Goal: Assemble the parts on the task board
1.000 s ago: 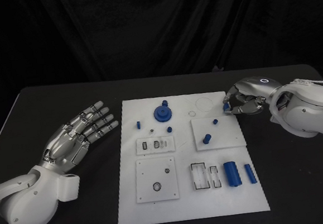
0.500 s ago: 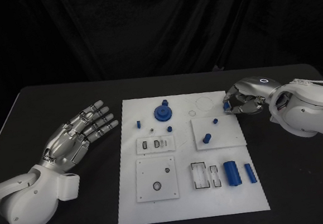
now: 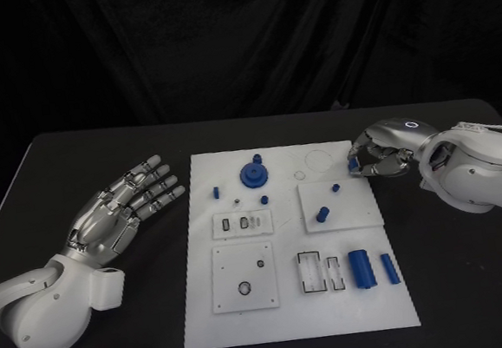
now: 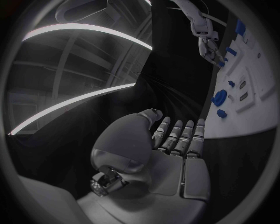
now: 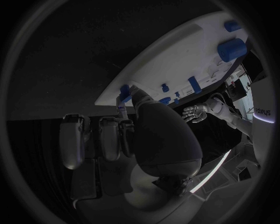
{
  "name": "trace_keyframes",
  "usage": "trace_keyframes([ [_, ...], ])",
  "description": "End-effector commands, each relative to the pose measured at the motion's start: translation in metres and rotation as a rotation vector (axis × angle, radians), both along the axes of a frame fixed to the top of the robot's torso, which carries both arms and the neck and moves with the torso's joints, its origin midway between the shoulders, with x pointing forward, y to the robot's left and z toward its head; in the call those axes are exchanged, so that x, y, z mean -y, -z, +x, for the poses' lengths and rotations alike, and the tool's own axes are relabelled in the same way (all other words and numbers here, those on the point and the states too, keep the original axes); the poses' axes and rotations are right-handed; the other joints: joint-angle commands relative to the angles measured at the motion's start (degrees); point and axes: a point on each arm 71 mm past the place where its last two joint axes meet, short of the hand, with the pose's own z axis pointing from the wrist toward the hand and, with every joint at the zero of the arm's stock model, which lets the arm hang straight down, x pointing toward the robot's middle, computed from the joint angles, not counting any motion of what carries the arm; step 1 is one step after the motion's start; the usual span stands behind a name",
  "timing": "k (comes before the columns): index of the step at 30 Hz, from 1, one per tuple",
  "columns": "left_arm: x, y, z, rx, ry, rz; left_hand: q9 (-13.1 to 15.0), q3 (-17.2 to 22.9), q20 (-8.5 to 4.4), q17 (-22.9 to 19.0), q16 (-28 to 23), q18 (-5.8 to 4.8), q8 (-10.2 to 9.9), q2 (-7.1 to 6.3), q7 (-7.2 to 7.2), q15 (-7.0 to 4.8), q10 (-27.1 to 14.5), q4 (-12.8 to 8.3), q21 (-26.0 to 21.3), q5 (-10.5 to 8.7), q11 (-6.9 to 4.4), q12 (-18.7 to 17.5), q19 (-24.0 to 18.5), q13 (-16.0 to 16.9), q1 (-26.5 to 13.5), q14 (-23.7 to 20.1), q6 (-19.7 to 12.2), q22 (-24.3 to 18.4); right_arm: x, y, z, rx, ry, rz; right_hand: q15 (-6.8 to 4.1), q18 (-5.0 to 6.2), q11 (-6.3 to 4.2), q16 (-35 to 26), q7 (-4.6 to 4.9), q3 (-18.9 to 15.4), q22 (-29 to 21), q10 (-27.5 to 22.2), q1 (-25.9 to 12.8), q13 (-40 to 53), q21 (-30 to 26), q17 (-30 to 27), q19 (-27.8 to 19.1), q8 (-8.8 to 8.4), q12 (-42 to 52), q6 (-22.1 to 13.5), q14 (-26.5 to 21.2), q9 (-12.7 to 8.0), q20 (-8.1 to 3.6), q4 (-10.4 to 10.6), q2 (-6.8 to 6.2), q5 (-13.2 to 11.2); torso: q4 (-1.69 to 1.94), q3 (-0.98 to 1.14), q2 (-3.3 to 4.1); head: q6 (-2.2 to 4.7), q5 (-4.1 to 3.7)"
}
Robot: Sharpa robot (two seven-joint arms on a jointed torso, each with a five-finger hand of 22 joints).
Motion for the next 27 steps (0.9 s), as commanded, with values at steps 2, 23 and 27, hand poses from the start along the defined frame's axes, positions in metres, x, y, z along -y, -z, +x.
trace_keyframes([
  [2,-0.005,-0.011,-0.002,0.129,-0.045,-0.095,0.0,0.3,-0.14,0.1,0.3,-1.07,-0.1,0.01,0.52,0.34,0.0,-0.1,0.0,-0.02,0.26,0.2,0.3,0.1,-0.4,0.0,0.0,-0.1,-0.004,-0.005,-0.004,0.070,-0.029,0.038,0.15,0.92,0.44,0.3,-0.32,-0.4,11.7,6.0,-0.1,15.1,0.5,12.1,2.4,0.85,0.4,1.7,5.1,0.9,0.24,0.2,0.74,-0.5,0.01,-0.02,0.00,-0.01,0.01],
  [23,-0.003,-0.011,-0.003,0.125,-0.045,-0.096,0.1,0.5,-0.16,0.1,0.4,-1.09,0.0,-0.07,0.58,0.34,0.1,-0.1,0.1,-0.05,0.29,0.3,0.4,0.1,-0.6,0.0,0.2,-0.1,-0.088,-0.030,-0.031,0.146,-0.250,0.076,-0.81,0.65,-0.80,1.0,-1.88,-1.0,12.4,6.0,-0.5,15.1,1.5,12.8,3.1,2.65,0.4,5.2,5.4,4.0,-0.47,0.8,1.04,-0.9,-0.01,-0.07,0.00,0.02,0.50],
  [27,-0.003,-0.011,-0.003,0.125,-0.044,-0.096,0.1,0.5,-0.16,0.1,0.4,-1.09,0.0,-0.07,0.58,0.34,0.1,-0.1,0.1,-0.05,0.29,0.3,0.4,0.1,-0.6,0.0,0.2,-0.1,-0.117,-0.027,-0.034,0.136,-0.320,0.060,-0.96,0.62,-0.96,1.0,-2.02,-1.0,12.4,6.0,-0.4,15.1,1.7,12.8,3.1,2.73,0.4,5.3,5.4,4.4,-0.63,0.7,1.09,-0.6,0.15,-0.09,0.02,-0.23,0.41],
])
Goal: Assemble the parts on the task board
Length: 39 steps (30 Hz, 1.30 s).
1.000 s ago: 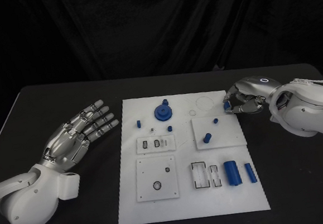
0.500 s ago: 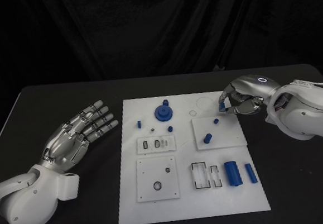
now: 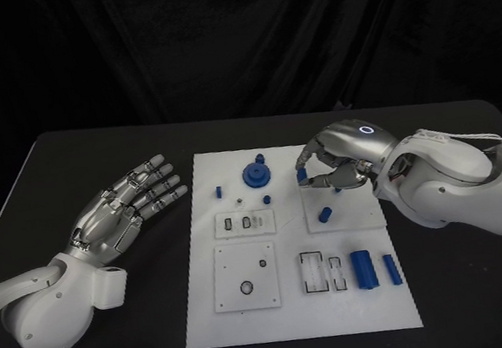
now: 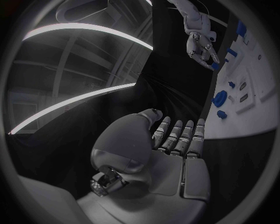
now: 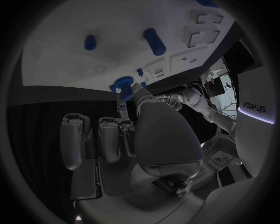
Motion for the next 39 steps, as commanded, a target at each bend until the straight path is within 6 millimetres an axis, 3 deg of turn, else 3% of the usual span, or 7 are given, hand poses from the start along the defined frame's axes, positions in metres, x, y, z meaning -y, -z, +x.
trace_keyframes([
  [1,-0.003,-0.010,-0.001,0.127,-0.046,-0.092,0.1,0.4,-0.16,0.1,0.2,-1.09,0.0,-0.07,0.36,0.34,0.1,0.1,0.0,-0.05,0.29,0.3,0.4,0.1,-0.6,0.0,0.0,-0.1,-0.019,0.002,-0.003,0.018,-0.043,-0.034,-0.56,0.62,-0.44,0.4,-1.26,-0.2,12.4,5.9,0.1,15.1,0.2,12.8,3.3,0.44,0.4,1.8,5.4,2.9,-0.44,0.0,0.54,0.3,0.17,-0.01,0.05,-0.32,-0.06],
  [11,-0.002,-0.010,-0.001,0.127,-0.044,-0.093,0.1,0.4,-0.16,0.1,0.2,-1.09,0.0,-0.07,0.36,0.34,0.1,0.1,0.0,-0.05,0.29,0.3,0.4,0.1,-0.6,0.0,0.0,-0.1,-0.061,0.016,-0.004,0.001,-0.113,-0.090,-0.69,0.63,-0.56,0.2,-1.34,-0.4,12.4,5.9,-0.1,15.1,0.1,12.6,3.3,0.47,0.4,1.9,5.4,3.3,-0.60,0.0,0.41,0.7,0.02,0.00,0.03,-1.11,0.73],
  [16,-0.001,-0.010,-0.001,0.127,-0.042,-0.093,0.1,0.4,-0.16,0.1,0.2,-1.09,0.0,-0.07,0.36,0.34,0.1,0.1,0.0,-0.05,0.29,0.3,0.4,0.1,-0.6,0.0,0.0,-0.1,-0.073,0.023,-0.005,-0.013,-0.121,-0.120,-0.74,0.67,-0.59,0.1,-1.36,-0.5,12.3,5.9,-0.4,15.1,0.0,12.5,3.3,0.44,0.4,1.9,5.3,3.5,-0.67,0.1,0.30,0.9,0.03,0.00,0.02,-1.64,1.70],
  [23,-0.001,-0.010,0.000,0.127,-0.040,-0.094,0.1,0.4,-0.16,0.1,0.2,-1.09,0.0,-0.07,0.36,0.34,0.1,0.1,0.0,-0.05,0.29,0.3,0.4,0.1,-0.6,0.0,0.0,-0.1,-0.079,0.029,-0.005,-0.030,-0.118,-0.141,-0.76,0.71,-0.60,0.0,-1.37,-0.6,12.2,5.9,-0.5,15.1,-0.1,12.5,3.2,0.42,0.4,1.9,5.3,3.6,-0.70,0.1,0.25,1.0,0.05,0.03,0.02,-2.06,2.45],
  [39,0.000,-0.010,0.001,0.126,-0.038,-0.094,0.1,0.4,-0.16,0.1,0.2,-1.09,0.0,-0.07,0.36,0.34,0.1,0.1,0.0,-0.05,0.29,0.3,0.4,0.1,-0.6,0.0,0.0,-0.1,-0.081,0.035,-0.004,-0.046,-0.111,-0.168,-0.78,0.74,-0.55,0.0,-1.23,-0.8,12.2,5.9,-1.0,15.1,-0.3,12.5,3.2,0.05,0.4,1.3,5.3,3.9,-0.79,0.0,0.06,1.5,0.03,0.03,0.01,-2.11,2.68],
])
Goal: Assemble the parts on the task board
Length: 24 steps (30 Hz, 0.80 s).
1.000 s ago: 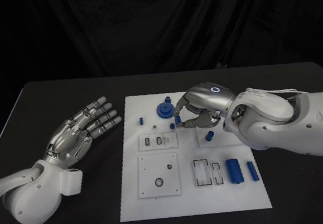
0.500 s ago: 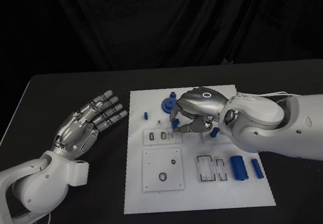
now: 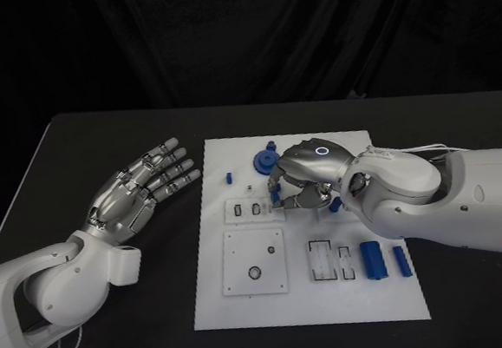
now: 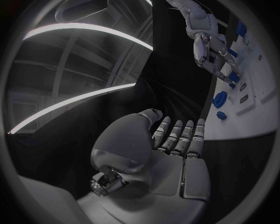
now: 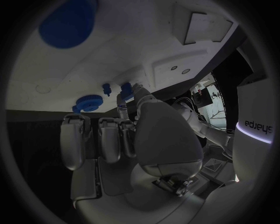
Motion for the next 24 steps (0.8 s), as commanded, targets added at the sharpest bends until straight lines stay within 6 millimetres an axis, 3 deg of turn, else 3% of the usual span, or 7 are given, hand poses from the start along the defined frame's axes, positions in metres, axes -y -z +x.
trace_keyframes([
  [1,-0.0036,-0.0103,-0.0012,0.126,-0.044,-0.092,0.1,0.4,-0.16,0.1,0.2,-1.10,0.0,-0.07,0.37,0.34,0.1,0.1,0.1,-0.05,0.29,0.3,0.4,0.1,-0.6,0.0,0.0,-0.1,0.0004,0.0034,0.0011,-0.004,0.020,-0.026,-0.35,0.74,-0.30,0.1,-1.35,-0.4,12.2,6.1,-0.6,15.1,-0.3,12.5,3.1,0.01,0.4,0.9,5.3,4.0,-0.39,-0.1,-0.08,0.2,-0.01,0.00,-0.01,-0.04,-0.10],
  [18,-0.0042,-0.0101,-0.0008,0.127,-0.045,-0.092,0.1,0.4,-0.16,0.1,0.2,-1.10,0.0,-0.07,0.37,0.34,0.1,0.1,0.1,-0.05,0.29,0.3,0.4,0.1,-0.6,0.0,0.0,-0.1,-0.0017,0.0113,0.0010,-0.018,0.017,-0.031,0.46,0.83,0.75,-0.2,-0.13,-1.0,12.0,6.1,-2.0,15.1,-0.8,12.2,3.0,-2.11,0.4,-2.1,5.3,4.5,0.19,-0.1,-0.08,-1.5,0.02,-0.03,0.00,-0.08,0.08],
  [21,-0.0042,-0.0101,-0.0007,0.127,-0.045,-0.092,0.1,0.4,-0.16,0.1,0.2,-1.10,0.0,-0.07,0.37,0.34,0.1,0.1,0.1,-0.05,0.29,0.3,0.4,0.1,-0.6,0.0,0.0,-0.1,-0.0017,0.0117,0.0008,-0.020,0.018,-0.031,1.06,0.87,1.46,-0.3,0.79,-1.4,12.0,6.1,-2.9,15.1,-1.0,12.2,2.9,-3.95,0.4,-4.7,5.2,4.1,0.71,0.2,-0.36,-2.6,0.02,-0.02,0.01,-0.24,0.04],
  [24,-0.0042,-0.0101,-0.0007,0.127,-0.044,-0.092,0.1,0.7,-0.17,0.1,0.3,-1.09,0.0,-0.21,0.38,0.32,0.1,0.0,0.1,-0.05,0.28,0.3,0.4,0.1,-0.8,-0.1,0.0,-0.1,-0.0014,0.0124,0.0009,-0.024,0.023,-0.036,1.20,0.96,1.57,-0.5,1.13,-1.7,11.9,6.1,-3.3,15.1,-1.3,12.0,2.8,-4.93,0.4,-6.0,5.2,3.7,0.93,0.2,-0.61,-3.3,0.04,-0.01,0.02,-0.30,-0.06],
])
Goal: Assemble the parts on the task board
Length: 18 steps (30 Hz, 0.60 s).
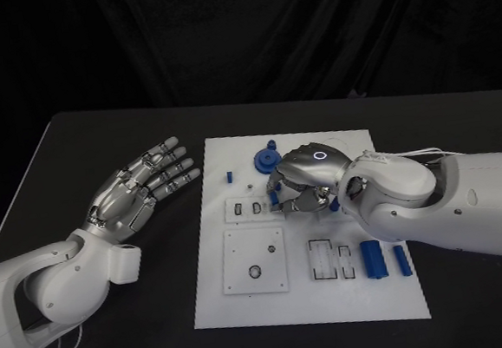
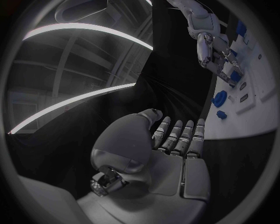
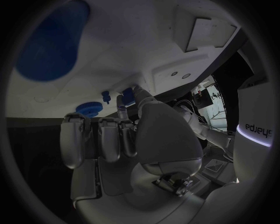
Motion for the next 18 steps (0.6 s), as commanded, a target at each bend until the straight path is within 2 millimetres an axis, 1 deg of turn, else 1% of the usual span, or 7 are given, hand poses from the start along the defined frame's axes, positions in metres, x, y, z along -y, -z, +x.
trace_keyframes([
  [1,-0.0036,-0.0104,-0.0014,0.126,-0.042,-0.093,0.1,0.3,-0.17,0.1,0.3,-1.09,0.0,0.01,0.38,0.32,0.1,0.0,0.1,-0.05,0.29,0.3,0.4,0.1,-0.6,-0.1,0.0,-0.1,0.0010,0.0021,0.0006,-0.007,0.021,-0.021,0.60,1.00,0.51,-0.3,0.27,-0.6,11.8,6.1,-0.5,15.1,-0.5,11.9,2.6,-0.87,0.4,-1.2,5.2,-0.3,0.45,0.0,-0.25,-0.6,0.03,0.00,0.01,-0.09,-0.14],
  [2,-0.0037,-0.0104,-0.0014,0.126,-0.042,-0.093,0.1,0.3,-0.17,0.1,0.3,-1.09,0.0,0.01,0.38,0.32,0.1,0.0,0.1,-0.05,0.29,0.3,0.4,0.1,-0.6,-0.1,0.0,-0.1,0.0011,0.0023,0.0006,-0.008,0.022,-0.023,0.62,1.00,0.55,-0.3,0.31,-0.6,11.8,6.1,-0.6,15.1,-0.5,11.9,2.6,-1.01,0.4,-1.4,5.2,-0.4,0.48,0.0,-0.28,-0.7,0.00,-0.01,0.00,-0.21,-0.11],
  [6,-0.0038,-0.0103,-0.0014,0.125,-0.042,-0.092,0.1,0.3,-0.17,0.1,0.3,-1.09,0.0,0.01,0.38,0.32,0.1,0.0,0.1,-0.05,0.29,0.3,0.4,0.1,-0.6,-0.1,0.0,-0.1,0.0010,0.0028,0.0005,-0.011,0.024,-0.027,0.66,1.07,0.55,-0.5,0.55,-0.8,11.8,6.1,-0.7,15.1,-0.8,11.8,2.5,-1.90,0.4,-2.8,5.1,-0.7,0.58,-0.1,-0.50,-1.1,0.00,-0.01,0.00,-0.25,-0.08],
  [14,-0.0038,-0.0102,-0.0013,0.124,-0.042,-0.091,0.1,0.3,-0.17,0.1,0.3,-1.09,0.0,0.01,0.38,0.32,0.1,0.0,0.1,-0.05,0.29,0.3,0.4,0.1,-0.6,-0.1,0.0,-0.1,0.0009,0.0030,0.0004,-0.012,0.024,-0.029,0.67,1.12,0.54,-0.6,0.68,-0.9,11.7,6.1,-0.8,15.1,-1.0,11.7,2.4,-2.28,0.4,-3.8,5.1,-1.1,0.61,-0.2,-0.65,-1.5,0.01,-0.01,0.00,-0.48,-0.11],
  [18,-0.0038,-0.0101,-0.0013,0.124,-0.042,-0.091,0.1,0.3,-0.17,0.1,0.3,-1.09,0.0,0.01,0.38,0.32,0.1,0.0,0.1,-0.05,0.29,0.3,0.4,0.1,-0.6,-0.1,0.0,-0.1,0.0011,0.0028,0.0004,-0.011,0.020,-0.026,0.66,1.15,0.51,-0.6,0.74,-1.2,11.7,6.1,-1.2,15.1,-1.1,11.6,2.4,-2.30,0.4,-4.9,5.1,-1.4,0.62,0.1,-0.85,-3.1,-0.02,0.01,0.03,-0.61,-0.09],
])
